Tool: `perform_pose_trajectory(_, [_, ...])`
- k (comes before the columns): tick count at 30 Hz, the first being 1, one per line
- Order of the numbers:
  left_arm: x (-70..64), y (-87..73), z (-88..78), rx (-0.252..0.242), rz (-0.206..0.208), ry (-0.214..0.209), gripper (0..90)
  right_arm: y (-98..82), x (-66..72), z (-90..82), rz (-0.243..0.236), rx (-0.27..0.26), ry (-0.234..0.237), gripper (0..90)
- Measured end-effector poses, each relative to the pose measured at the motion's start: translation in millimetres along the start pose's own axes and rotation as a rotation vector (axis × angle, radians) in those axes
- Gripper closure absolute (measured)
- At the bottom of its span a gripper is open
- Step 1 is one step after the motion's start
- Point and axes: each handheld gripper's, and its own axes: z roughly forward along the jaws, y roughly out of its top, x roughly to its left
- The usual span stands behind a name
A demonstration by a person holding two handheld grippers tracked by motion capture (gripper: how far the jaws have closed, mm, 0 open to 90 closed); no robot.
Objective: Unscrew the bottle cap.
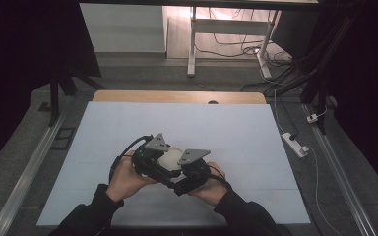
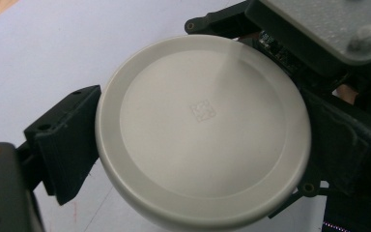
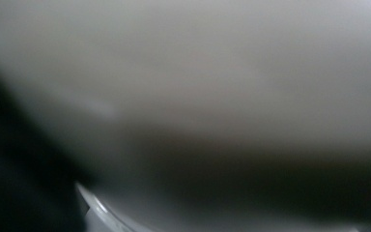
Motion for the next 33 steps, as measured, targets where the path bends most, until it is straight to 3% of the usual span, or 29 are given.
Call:
perform_pose_trajectory(16, [6.6,-5.3,-12.1,-0.015,-0.024,0.034,7.8,-1.6,-4.6,-3.0,0.004,-0.003,-0.022,6.6])
perform_pose_trajectory(33, [4.2,-11.6,-20.9,-0.032,-0.019,0.02,7.8,-5.3,-23.4,-11.4,0.042,-0.009,-0.079,6.6])
